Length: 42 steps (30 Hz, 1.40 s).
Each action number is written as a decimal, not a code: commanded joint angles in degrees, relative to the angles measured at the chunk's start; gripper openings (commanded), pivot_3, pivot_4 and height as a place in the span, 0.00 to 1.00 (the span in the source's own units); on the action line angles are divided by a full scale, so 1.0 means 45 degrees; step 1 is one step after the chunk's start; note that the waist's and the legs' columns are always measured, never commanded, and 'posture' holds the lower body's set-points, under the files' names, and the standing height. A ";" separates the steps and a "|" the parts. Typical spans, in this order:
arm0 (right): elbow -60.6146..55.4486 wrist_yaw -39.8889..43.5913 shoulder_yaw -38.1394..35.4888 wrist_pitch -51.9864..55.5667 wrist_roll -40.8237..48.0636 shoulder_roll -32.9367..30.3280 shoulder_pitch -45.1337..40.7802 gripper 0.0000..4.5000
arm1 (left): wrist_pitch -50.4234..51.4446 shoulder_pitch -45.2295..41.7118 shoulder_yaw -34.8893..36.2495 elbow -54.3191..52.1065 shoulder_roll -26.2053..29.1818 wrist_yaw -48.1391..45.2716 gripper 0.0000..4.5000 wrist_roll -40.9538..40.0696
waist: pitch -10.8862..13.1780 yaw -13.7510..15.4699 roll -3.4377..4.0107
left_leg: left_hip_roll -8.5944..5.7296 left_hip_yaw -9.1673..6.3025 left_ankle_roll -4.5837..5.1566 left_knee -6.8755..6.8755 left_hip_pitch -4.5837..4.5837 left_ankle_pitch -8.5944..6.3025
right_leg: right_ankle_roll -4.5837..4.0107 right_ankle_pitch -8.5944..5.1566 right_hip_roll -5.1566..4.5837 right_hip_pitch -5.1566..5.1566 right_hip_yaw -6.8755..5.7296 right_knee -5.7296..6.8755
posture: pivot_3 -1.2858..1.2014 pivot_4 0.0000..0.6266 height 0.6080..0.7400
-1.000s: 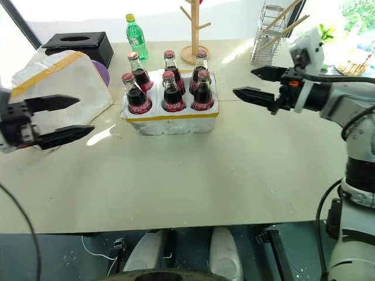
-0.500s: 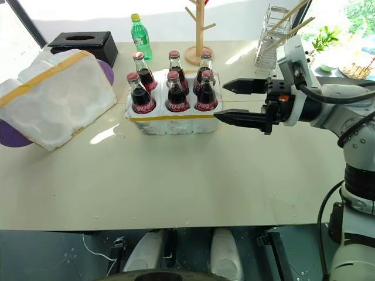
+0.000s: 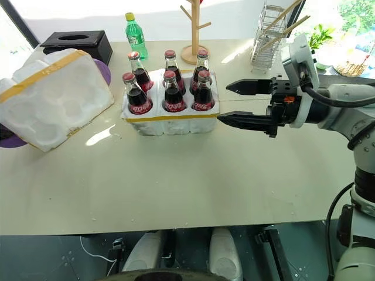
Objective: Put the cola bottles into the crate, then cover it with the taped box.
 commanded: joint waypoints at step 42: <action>-0.0739 -0.0952 -0.2304 -0.0158 0.1443 -0.1769 0.1838 1.00 | -0.1099 0.0798 0.1494 -1.2910 -0.3930 0.7228 0.18 0.0079 | -0.0006 0.0223 -0.0056 | -0.0002 0.0012 -0.0007 0.0023 -0.0010 0.0003 | 0.0022 0.0019 -0.0014 -0.0012 0.0023 -0.0001 | 0.52 0.24 1.00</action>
